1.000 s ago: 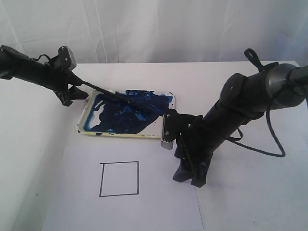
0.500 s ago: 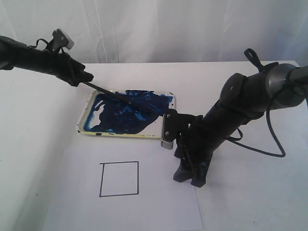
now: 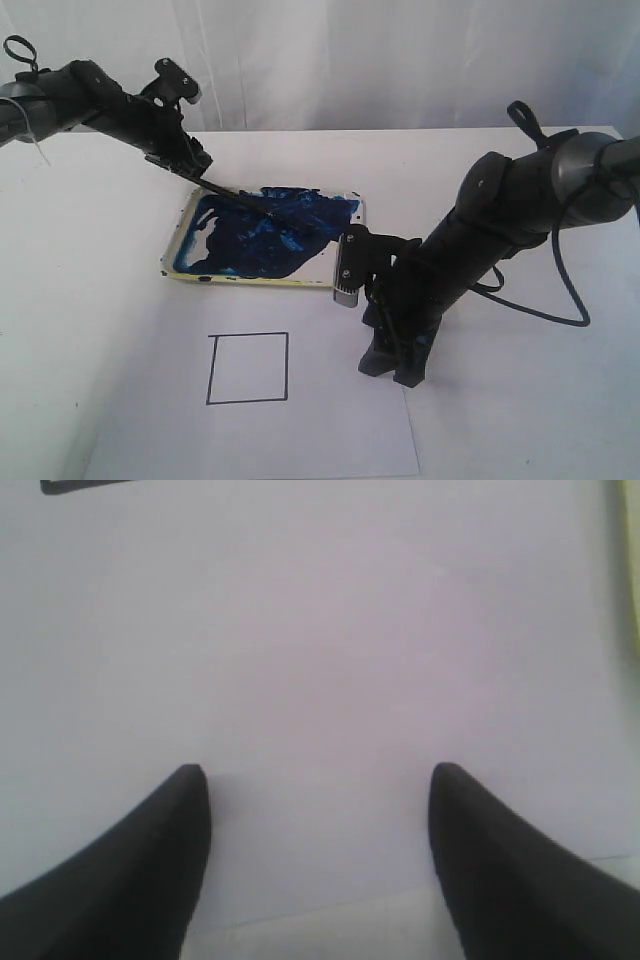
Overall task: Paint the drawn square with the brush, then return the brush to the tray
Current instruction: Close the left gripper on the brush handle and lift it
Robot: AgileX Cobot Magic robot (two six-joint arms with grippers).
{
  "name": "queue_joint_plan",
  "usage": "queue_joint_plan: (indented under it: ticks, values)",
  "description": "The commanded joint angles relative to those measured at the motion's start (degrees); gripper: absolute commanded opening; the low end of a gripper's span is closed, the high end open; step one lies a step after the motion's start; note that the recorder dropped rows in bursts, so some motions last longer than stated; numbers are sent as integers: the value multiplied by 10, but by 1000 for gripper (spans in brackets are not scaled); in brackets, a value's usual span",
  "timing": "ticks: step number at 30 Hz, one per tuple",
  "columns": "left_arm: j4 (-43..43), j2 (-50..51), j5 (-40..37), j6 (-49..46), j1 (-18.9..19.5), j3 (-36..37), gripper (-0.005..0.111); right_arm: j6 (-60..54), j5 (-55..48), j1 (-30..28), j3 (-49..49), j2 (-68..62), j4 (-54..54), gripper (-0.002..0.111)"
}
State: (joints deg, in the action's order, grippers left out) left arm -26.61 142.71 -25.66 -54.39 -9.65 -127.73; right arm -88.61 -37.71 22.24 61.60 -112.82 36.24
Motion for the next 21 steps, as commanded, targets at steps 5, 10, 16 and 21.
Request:
queue_joint_plan:
  ticks: [5, 10, 16, 21]
  values:
    - [19, 6, -50, 9, -2, -3, 63, 11, 3, 0, -10, -22, -31, 60]
    - [55, 5, -117, 9, -2, -3, 63, 11, 3, 0, -10, -22, -31, 60]
    - [81, -12, -149, 20, -2, -3, 63, 11, 3, 0, -10, -22, -31, 60]
    - [81, -37, -180, 22, -2, -3, 63, 11, 3, 0, -10, -22, -31, 60]
